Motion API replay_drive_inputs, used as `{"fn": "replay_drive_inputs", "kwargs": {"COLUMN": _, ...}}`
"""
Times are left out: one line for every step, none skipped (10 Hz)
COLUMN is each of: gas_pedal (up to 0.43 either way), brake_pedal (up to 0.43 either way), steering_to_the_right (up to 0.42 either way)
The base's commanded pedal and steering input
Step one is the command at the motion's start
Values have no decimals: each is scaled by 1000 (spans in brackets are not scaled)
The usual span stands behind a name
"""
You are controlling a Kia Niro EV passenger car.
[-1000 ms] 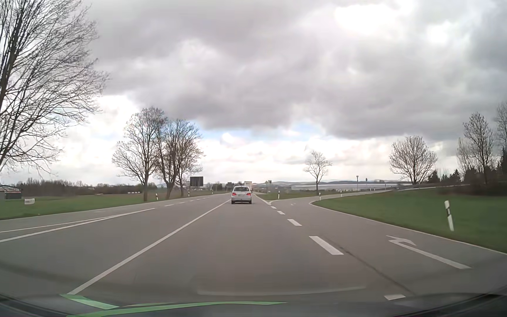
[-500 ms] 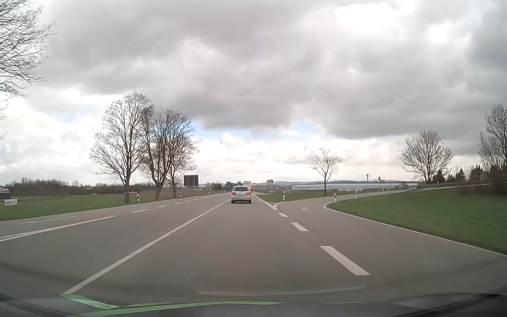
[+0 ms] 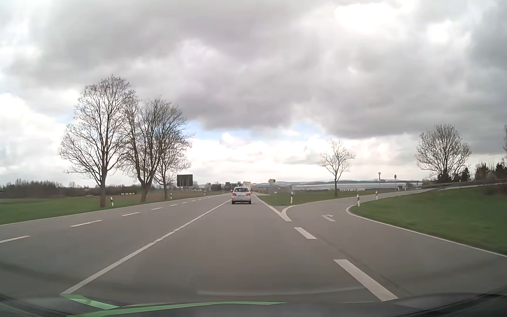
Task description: Follow the waypoints while adhering to traffic rules and regulations
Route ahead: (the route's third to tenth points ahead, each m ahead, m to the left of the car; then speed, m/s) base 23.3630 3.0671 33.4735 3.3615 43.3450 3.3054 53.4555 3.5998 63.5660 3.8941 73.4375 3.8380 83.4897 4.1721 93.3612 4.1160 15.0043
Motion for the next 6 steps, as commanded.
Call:
{"fn": "replay_drive_inputs", "kwargs": {"gas_pedal": 0, "brake_pedal": 0, "steering_to_the_right": 0}}
{"fn": "replay_drive_inputs", "kwargs": {"gas_pedal": 0, "brake_pedal": 0, "steering_to_the_right": 0}}
{"fn": "replay_drive_inputs", "kwargs": {"gas_pedal": 0, "brake_pedal": 0, "steering_to_the_right": -1}}
{"fn": "replay_drive_inputs", "kwargs": {"gas_pedal": 8, "brake_pedal": 0, "steering_to_the_right": -2}}
{"fn": "replay_drive_inputs", "kwargs": {"gas_pedal": 28, "brake_pedal": 0, "steering_to_the_right": -2}}
{"fn": "replay_drive_inputs", "kwargs": {"gas_pedal": 47, "brake_pedal": 0, "steering_to_the_right": -4}}
